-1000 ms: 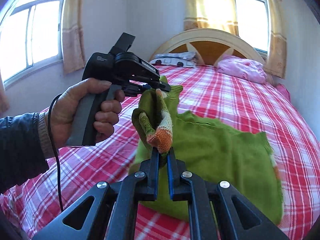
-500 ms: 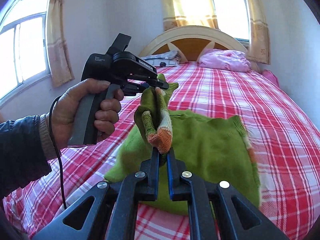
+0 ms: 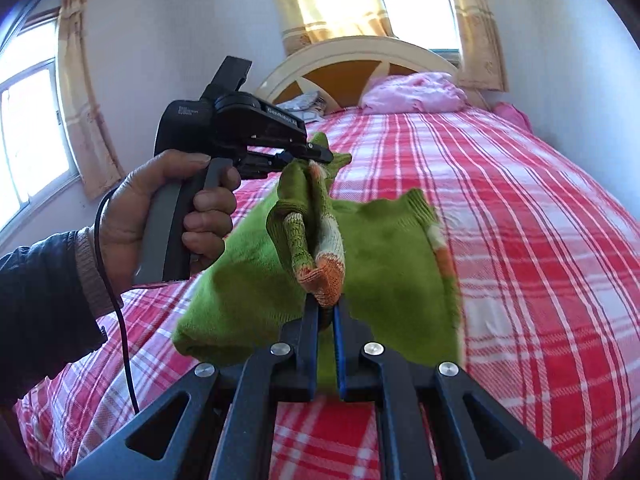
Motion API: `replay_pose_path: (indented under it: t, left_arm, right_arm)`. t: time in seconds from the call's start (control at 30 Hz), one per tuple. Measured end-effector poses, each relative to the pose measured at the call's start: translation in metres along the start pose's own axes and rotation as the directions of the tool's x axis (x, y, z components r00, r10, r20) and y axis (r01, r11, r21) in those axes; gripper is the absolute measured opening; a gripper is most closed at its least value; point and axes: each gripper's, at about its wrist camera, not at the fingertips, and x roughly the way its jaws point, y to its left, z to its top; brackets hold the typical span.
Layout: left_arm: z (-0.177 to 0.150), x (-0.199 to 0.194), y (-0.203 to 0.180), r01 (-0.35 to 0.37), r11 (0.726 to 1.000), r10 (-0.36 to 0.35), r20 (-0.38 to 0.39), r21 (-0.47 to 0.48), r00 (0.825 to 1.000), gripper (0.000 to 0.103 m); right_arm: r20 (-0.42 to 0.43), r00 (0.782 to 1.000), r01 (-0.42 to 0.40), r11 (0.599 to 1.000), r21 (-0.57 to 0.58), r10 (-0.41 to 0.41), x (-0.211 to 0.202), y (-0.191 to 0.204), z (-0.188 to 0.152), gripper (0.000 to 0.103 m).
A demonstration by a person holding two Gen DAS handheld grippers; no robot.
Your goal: Fold small clothes
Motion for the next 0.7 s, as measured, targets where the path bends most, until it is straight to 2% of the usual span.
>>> replay_pose_path:
  t: [0.2, 0.7]
  left_arm:
    - [-0.005, 0.020, -0.022, -0.012, 0.999, 0.013, -0.034, 0.036, 0.999, 0.011]
    - [-0.016, 0.055, -0.058, -0.097, 0.981, 0.110, -0.069, 0.167, 0.992, 0.009]
  right_arm:
    - [-0.017, 1.000, 0.007, 0.999, 0.047, -0.006, -0.006, -0.019, -0.009, 0.006]
    - [-0.066, 0.998, 0.000, 0.988, 0.152, 0.010, -0.006, -0.050, -0.031, 0.006]
